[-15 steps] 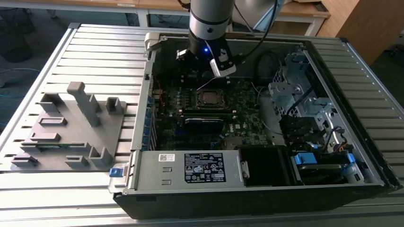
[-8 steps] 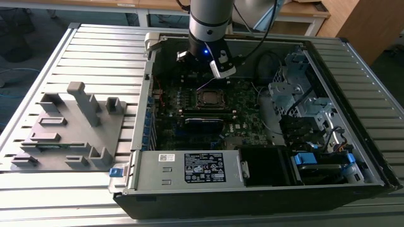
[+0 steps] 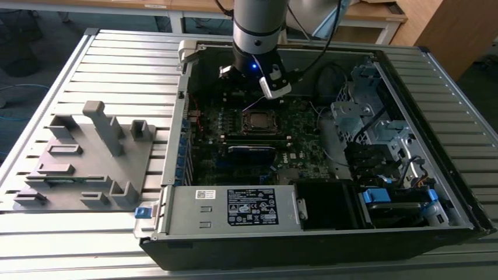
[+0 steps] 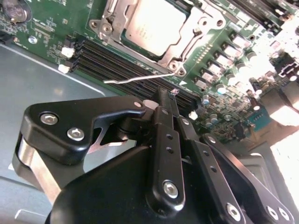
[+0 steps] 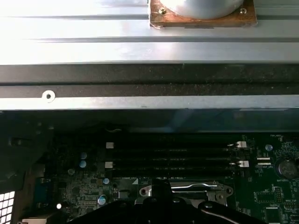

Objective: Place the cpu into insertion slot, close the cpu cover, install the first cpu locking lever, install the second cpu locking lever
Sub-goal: 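Install the first cpu locking lever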

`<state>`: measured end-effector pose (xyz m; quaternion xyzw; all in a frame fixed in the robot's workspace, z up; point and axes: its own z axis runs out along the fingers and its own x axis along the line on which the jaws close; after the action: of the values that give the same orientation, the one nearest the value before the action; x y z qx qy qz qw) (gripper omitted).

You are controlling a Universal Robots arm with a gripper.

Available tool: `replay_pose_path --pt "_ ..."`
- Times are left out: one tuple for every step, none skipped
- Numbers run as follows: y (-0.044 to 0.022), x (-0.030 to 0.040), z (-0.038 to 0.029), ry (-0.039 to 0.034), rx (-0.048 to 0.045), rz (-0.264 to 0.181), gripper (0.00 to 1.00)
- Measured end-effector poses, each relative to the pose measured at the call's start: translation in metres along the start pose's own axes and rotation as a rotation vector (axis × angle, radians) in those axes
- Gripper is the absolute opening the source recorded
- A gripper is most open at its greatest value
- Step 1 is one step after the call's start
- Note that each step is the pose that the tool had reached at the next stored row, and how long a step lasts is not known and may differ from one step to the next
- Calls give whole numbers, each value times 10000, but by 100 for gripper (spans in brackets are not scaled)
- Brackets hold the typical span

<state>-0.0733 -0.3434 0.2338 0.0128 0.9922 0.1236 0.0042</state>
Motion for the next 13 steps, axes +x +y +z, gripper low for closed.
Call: replay_pose_path --pt "0 -11 3 -12 -3 -3 10" --pt "0 -25 5 -13 -3 -3 10" --pt "0 -40 7 -13 -3 -3 10" --pt "1 -56 9 -12 -2 -3 10" --pt "1 -71 12 -13 -3 -3 10" --pt "2 -85 15 -14 -4 -2 10" --pt "2 -99 17 -14 -3 -2 10" --pt "3 -114 20 -13 -3 -2 10" --pt "3 -129 22 -13 -2 -2 10" --pt "3 -140 25 -13 -4 -2 10" --pt "2 -145 26 -13 -3 -3 10" --pt "2 -145 26 -13 -2 -2 10" --pt "2 -145 26 -12 -1 -1 10"
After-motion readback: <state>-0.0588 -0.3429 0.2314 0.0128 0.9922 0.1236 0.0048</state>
